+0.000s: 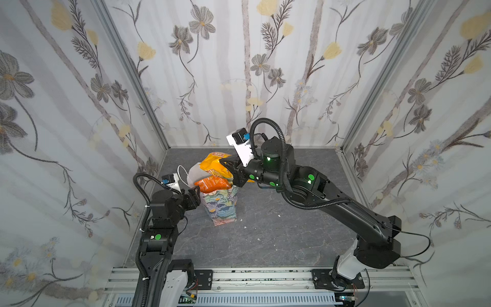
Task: Place the snacks into the paper bag
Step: 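Lower the yellow packet into the white bag held by the left gripper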
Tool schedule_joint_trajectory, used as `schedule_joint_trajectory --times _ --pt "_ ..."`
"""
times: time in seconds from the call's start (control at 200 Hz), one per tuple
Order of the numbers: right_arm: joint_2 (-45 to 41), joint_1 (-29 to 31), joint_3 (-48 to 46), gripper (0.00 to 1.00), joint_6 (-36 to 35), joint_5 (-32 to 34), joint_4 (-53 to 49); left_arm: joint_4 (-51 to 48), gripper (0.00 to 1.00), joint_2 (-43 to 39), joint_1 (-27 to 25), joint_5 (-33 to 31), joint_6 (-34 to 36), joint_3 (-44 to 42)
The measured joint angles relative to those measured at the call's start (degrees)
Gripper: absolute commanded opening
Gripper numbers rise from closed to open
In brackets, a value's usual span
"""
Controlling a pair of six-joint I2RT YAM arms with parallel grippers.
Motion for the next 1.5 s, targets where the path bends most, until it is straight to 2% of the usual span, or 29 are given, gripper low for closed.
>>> schedule_joint_trajectory --times 0.39,0.894,1.249,1.499 --pt "8.37 0.28 6.34 0.0 -0.87 9.16 -2.08 0.0 0.69 -0.42 0.0 0.0 0.57 0.0" --pt "14.1 0.55 9.75 0.0 -2.19 13.68 -1.64 0.02 0.69 -0.63 0.0 0.46 0.57 -0.11" --pt "18.43 1.51 12.11 0.0 -6.36 19.67 -0.7 0.02 0.69 -0.46 0.0 0.59 0.57 -0.11" --pt "19.71 1.57 12.22 0.0 -7.91 21.11 0.68 0.02 0.69 -0.33 0.0 0.59 0.57 -0.11"
